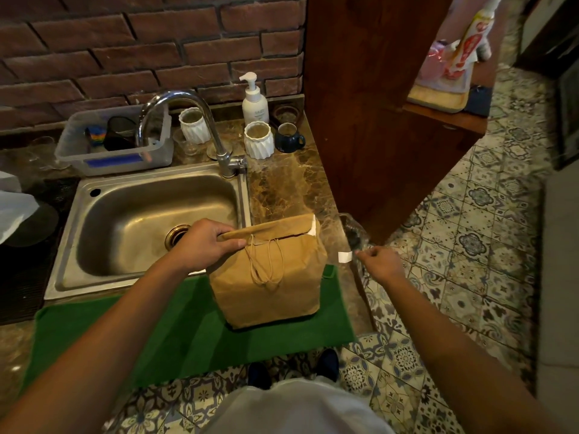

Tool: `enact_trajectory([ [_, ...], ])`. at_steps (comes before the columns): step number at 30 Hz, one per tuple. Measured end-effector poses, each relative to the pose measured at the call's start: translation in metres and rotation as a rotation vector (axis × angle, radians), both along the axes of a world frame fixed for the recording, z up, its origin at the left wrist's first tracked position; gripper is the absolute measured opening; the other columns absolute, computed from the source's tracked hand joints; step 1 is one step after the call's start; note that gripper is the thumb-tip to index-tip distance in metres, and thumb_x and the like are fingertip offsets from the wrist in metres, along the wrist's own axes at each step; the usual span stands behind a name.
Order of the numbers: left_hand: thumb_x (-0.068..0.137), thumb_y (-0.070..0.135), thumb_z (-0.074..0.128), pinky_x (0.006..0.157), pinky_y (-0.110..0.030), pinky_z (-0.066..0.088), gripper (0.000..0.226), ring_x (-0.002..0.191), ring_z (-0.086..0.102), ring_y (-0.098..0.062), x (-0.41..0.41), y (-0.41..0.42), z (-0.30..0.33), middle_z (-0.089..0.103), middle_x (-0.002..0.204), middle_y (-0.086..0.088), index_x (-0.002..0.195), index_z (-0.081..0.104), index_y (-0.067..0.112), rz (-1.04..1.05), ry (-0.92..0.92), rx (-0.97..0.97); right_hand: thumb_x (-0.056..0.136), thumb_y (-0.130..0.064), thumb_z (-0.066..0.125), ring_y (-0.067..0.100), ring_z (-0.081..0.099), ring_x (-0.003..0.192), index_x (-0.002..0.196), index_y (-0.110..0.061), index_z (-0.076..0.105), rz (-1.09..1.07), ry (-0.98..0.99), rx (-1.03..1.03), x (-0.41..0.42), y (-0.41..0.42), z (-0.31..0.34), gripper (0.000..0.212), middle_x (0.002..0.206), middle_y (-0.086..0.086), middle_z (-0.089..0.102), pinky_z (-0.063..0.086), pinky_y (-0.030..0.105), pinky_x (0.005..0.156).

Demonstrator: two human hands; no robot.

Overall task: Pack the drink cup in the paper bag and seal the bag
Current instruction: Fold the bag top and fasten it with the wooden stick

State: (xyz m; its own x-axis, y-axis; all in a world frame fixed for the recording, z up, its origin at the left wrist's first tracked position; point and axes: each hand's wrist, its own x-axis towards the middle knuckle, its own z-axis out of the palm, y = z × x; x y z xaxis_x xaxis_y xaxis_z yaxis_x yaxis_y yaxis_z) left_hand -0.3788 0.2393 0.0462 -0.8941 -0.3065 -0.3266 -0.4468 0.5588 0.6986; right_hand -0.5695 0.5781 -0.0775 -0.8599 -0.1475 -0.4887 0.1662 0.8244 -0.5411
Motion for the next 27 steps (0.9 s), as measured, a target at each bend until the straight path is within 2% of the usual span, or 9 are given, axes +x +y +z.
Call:
enact_trajectory([
  [4,0.090,0.032,0.075,0.056,-0.027,0.047,0.017,0.056,0.061,-0.002,0.003,0.002,0.004,0.073,0.066,0.004,0.077,0.078,0.022,0.013,-0.016,0.006,0.091,-0.057,0.064,0.027,0.064,0.078,0.078,-0.019,0.060,0.077,0.019,0.100,-0.001,-0.008,-0.013,0.041,0.079,0.006,0.066,0.050,0.037,0.071],
  [9,0.091,0.032,0.074,0.058,-0.032,0.050,0.018,0.061,0.064,-0.012,0.007,0.006,0.010,0.075,0.073,-0.007,0.080,0.078,0.019,0.030,-0.023,-0.032,0.091,-0.071,0.053,0.027,0.066,0.081,0.087,-0.016,0.061,0.210,0.122,0.327,-0.001,-0.022,-0.016,0.055,0.082,0.007,0.067,0.055,0.036,0.074],
  [12,0.091,0.033,0.074,0.061,-0.034,0.052,0.018,0.065,0.067,-0.018,0.009,0.006,0.011,0.076,0.074,-0.007,0.081,0.078,0.019,0.035,-0.025,-0.052,0.093,-0.065,0.056,0.026,0.067,0.079,0.084,-0.017,0.065,0.252,0.119,0.372,0.000,-0.030,-0.015,0.049,0.080,0.006,0.069,0.058,0.038,0.079],
  [16,0.090,0.034,0.074,0.056,-0.025,0.048,0.019,0.059,0.063,-0.010,0.011,0.007,0.012,0.075,0.072,-0.007,0.082,0.079,0.018,0.047,-0.033,-0.077,0.097,-0.036,0.063,0.023,0.063,0.075,0.085,-0.014,0.070,0.225,0.091,0.323,0.000,-0.037,-0.016,0.026,0.079,0.006,0.067,0.049,0.030,0.068],
  [18,0.090,0.034,0.074,0.056,-0.024,0.047,0.019,0.058,0.062,-0.011,0.012,0.008,0.011,0.075,0.072,-0.008,0.083,0.079,0.017,0.048,-0.033,-0.082,0.096,-0.035,0.062,0.022,0.063,0.072,0.078,-0.017,0.067,0.191,0.108,0.338,0.000,-0.037,-0.019,0.025,0.077,0.004,0.067,0.053,0.032,0.071],
  [21,0.090,0.035,0.074,0.059,-0.029,0.050,0.019,0.069,0.070,-0.024,0.013,0.007,0.009,0.076,0.076,-0.008,0.086,0.080,0.017,0.045,-0.027,-0.067,0.097,-0.036,0.058,0.024,0.066,0.076,0.081,-0.019,0.066,0.191,0.165,0.360,0.000,-0.037,-0.016,0.024,0.080,0.005,0.069,0.059,0.038,0.078],
  [24,0.091,0.035,0.074,0.058,-0.025,0.049,0.019,0.073,0.071,-0.027,0.013,0.006,0.008,0.077,0.076,-0.009,0.086,0.080,0.018,0.039,-0.019,-0.072,0.100,-0.032,0.053,0.026,0.067,0.079,0.095,-0.017,0.064,0.191,0.230,0.264,-0.004,-0.037,-0.004,0.019,0.086,0.007,0.069,0.061,0.042,0.074],
  [27,0.090,0.036,0.074,0.060,-0.028,0.049,0.018,0.069,0.071,-0.025,0.013,0.006,0.008,0.077,0.075,-0.008,0.087,0.080,0.019,0.049,-0.015,-0.055,0.103,-0.031,0.055,0.022,0.065,0.072,0.104,-0.012,0.065,0.166,0.332,0.112,-0.012,-0.038,0.028,0.022,0.084,0.004,0.068,0.055,0.034,0.063],
])
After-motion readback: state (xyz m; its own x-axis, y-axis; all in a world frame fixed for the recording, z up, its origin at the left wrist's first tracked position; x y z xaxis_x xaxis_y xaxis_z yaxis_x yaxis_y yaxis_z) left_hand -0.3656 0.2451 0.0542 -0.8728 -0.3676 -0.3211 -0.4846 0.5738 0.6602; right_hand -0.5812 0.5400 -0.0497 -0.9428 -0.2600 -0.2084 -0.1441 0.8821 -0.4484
